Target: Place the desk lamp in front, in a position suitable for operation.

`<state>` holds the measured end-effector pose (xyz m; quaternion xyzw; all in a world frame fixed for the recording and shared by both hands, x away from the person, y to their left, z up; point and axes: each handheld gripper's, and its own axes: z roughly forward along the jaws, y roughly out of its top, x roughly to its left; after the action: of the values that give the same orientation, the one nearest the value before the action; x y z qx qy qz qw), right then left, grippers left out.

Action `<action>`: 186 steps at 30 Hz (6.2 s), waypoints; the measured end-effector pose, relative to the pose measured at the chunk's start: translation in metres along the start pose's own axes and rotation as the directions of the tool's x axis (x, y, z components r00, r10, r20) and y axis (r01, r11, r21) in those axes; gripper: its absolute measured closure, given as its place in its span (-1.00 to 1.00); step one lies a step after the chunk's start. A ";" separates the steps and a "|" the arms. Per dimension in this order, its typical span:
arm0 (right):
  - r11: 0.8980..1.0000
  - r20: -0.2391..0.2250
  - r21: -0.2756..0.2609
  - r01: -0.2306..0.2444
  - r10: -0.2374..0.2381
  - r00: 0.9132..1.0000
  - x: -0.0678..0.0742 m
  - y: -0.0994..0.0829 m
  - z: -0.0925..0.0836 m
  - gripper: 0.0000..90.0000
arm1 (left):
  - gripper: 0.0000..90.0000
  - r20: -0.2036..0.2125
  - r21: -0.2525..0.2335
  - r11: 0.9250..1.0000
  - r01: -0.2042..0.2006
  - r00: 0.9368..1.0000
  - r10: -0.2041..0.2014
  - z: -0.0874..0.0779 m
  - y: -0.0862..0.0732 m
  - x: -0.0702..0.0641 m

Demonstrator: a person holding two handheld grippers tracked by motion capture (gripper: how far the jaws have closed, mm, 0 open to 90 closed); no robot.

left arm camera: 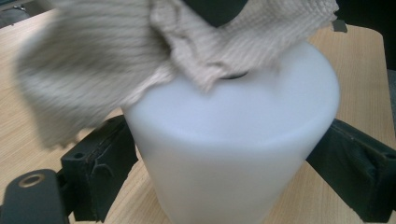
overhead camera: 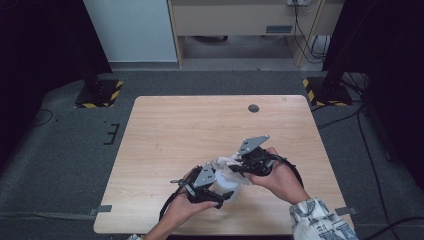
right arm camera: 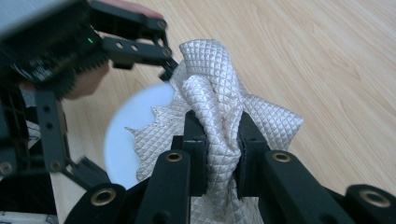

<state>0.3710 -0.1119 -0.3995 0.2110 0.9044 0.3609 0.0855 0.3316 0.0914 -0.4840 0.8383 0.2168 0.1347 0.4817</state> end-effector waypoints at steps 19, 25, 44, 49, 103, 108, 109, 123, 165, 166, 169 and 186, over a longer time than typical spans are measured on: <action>0.999 0.007 -0.044 -0.033 0.033 0.999 -0.007 -0.019 -0.012 0.74 | -0.80 0.028 -0.005 1.000 0.003 1.000 -0.003 0.000 -0.001 -0.001; 0.994 0.004 -0.066 -0.089 0.090 0.996 -0.027 -0.034 -0.010 0.74 | -0.80 0.022 -0.005 1.000 -0.002 1.000 0.002 0.001 -0.001 -0.002; 0.992 -0.013 -0.037 -0.124 0.124 0.992 -0.030 -0.054 0.012 0.74 | -0.79 0.019 0.002 1.000 -0.003 1.000 0.003 0.001 -0.001 -0.002; 0.991 -0.016 -0.023 -0.134 0.134 0.991 -0.030 -0.059 0.020 0.74 | -0.79 0.018 0.001 1.000 -0.003 1.000 0.003 0.002 -0.001 -0.002; 0.990 -0.006 0.014 -0.141 0.141 0.990 -0.030 -0.076 0.045 0.75 | -0.78 0.010 -0.001 1.000 -0.006 1.000 0.006 0.001 0.000 -0.002; 0.988 -0.025 -0.058 -0.144 0.143 0.989 -0.035 -0.066 0.031 0.75 | -0.78 0.010 -0.004 1.000 -0.004 1.000 0.004 0.002 0.000 -0.002; 0.986 -0.027 -0.075 -0.149 0.147 0.989 -0.036 -0.064 0.028 0.74 | -0.78 0.010 -0.004 1.000 -0.004 1.000 0.004 0.002 0.000 -0.002; 0.990 -0.038 -0.013 -0.140 0.139 0.990 -0.040 -0.065 0.042 0.75 | -0.78 0.008 -0.004 1.000 -0.001 1.000 0.001 0.002 0.000 -0.002; 0.993 -0.037 -0.047 -0.110 0.109 0.993 -0.035 -0.089 0.030 0.75 | -0.69 -0.004 -0.008 1.000 -0.007 1.000 0.007 0.001 0.000 0.000; 0.992 -0.039 -0.060 -0.112 0.110 0.993 -0.035 -0.088 0.027 0.75 | -0.69 -0.004 -0.009 1.000 -0.007 1.000 0.007 0.001 0.000 0.000; 0.987 -0.042 -0.112 -0.117 0.113 0.993 -0.036 -0.083 0.018 0.75 | -0.69 -0.004 -0.009 1.000 -0.007 1.000 0.006 0.001 0.000 0.000; 0.991 -0.031 -0.056 -0.121 0.120 0.992 -0.034 -0.090 0.027 0.75 | -0.68 -0.004 -0.008 1.000 -0.006 1.000 0.006 0.001 0.000 0.000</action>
<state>0.3806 -0.1689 -0.4811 0.2578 0.8802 0.3943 0.0573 0.3316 0.0911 -0.4847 0.8367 0.2149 0.1387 0.4843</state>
